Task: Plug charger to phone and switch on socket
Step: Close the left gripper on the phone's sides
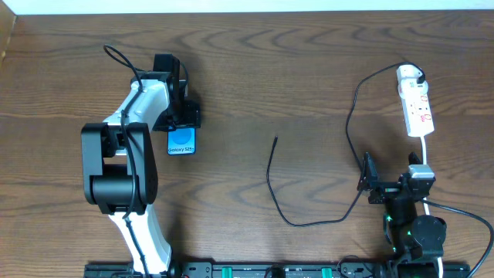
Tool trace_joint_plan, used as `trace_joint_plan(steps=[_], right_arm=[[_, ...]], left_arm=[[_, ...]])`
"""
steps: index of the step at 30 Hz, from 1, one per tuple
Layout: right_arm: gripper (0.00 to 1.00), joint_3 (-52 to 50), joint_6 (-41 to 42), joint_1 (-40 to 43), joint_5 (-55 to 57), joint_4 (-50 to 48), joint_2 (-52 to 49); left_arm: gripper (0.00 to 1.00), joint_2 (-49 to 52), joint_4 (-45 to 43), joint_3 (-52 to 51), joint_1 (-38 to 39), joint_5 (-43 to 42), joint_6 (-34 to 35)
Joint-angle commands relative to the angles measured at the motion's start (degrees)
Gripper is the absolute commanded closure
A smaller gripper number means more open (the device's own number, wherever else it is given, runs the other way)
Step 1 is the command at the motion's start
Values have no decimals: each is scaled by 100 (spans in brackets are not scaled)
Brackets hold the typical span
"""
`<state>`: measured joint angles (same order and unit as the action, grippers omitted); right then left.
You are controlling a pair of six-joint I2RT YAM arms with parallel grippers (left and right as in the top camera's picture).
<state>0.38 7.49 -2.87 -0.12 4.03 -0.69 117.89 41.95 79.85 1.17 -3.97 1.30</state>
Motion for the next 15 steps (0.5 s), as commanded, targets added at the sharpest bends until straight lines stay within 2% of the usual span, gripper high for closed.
trace_joint_plan(steps=[1, 11, 15], right_arm=[[1, -7, 61, -55, 63, 26, 35], [1, -7, 61, -55, 61, 26, 35], [1, -7, 61, -55, 61, 26, 35]], left_arm=[[23, 175, 13, -90, -9, -57, 4], [27, 175, 13, -90, -9, -57, 4], [32, 175, 13, -90, -9, -57, 4]])
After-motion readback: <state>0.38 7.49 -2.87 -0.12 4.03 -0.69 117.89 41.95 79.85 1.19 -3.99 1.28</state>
